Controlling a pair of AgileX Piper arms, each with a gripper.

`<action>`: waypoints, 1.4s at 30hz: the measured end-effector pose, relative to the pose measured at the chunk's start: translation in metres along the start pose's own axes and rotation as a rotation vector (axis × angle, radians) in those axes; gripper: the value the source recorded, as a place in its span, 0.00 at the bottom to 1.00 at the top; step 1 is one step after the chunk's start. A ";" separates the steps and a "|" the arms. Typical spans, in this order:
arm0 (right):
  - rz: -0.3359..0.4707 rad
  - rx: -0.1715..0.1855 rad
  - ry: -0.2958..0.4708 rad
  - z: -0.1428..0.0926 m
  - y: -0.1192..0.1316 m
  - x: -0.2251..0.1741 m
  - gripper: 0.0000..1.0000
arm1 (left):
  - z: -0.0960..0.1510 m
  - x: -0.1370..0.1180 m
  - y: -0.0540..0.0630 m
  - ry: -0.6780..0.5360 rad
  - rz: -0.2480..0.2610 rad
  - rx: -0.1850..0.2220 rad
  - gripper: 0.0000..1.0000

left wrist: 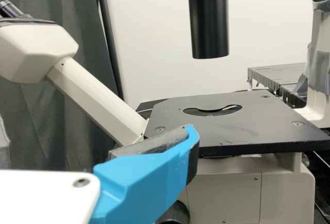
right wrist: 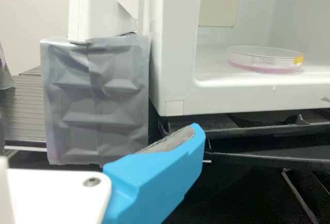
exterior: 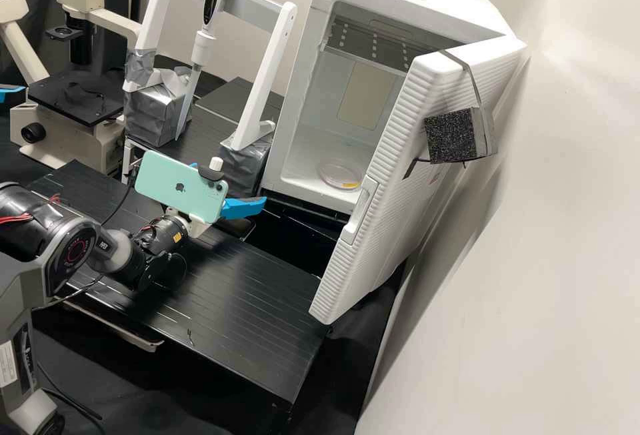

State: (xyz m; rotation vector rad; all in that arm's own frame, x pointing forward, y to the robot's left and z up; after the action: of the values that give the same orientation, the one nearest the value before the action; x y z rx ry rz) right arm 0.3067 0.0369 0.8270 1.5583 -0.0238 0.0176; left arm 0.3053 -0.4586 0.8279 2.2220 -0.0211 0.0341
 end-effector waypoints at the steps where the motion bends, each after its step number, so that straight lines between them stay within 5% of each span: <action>1: 0.000 0.000 0.000 0.000 0.000 0.000 1.00 | 0.000 0.000 0.000 0.000 0.000 0.000 1.00; 15: 0.007 0.005 -0.008 0.017 0.008 -0.017 1.00 | 0.000 0.000 0.000 0.000 0.000 0.000 1.00; 22: 0.096 0.025 -0.010 0.042 0.039 -0.038 1.00 | 0.000 0.000 0.000 0.000 0.000 0.000 1.00; 27: 0.185 0.071 -0.068 0.066 0.067 -0.044 1.00 | 0.000 0.000 0.000 0.000 0.000 0.000 1.00; 35: 0.271 0.065 -0.048 0.070 0.101 -0.017 1.00 | 0.000 0.000 0.000 0.000 0.000 0.000 1.00; 42: 0.242 0.082 -0.047 0.055 0.113 0.032 1.00 | 0.000 0.000 0.000 0.000 0.000 0.000 1.00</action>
State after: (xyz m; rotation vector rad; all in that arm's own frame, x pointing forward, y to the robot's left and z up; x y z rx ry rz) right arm 0.3354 -0.0167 0.9416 1.6301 -0.2515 0.1742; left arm 0.3053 -0.4586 0.8279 2.2220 -0.0211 0.0341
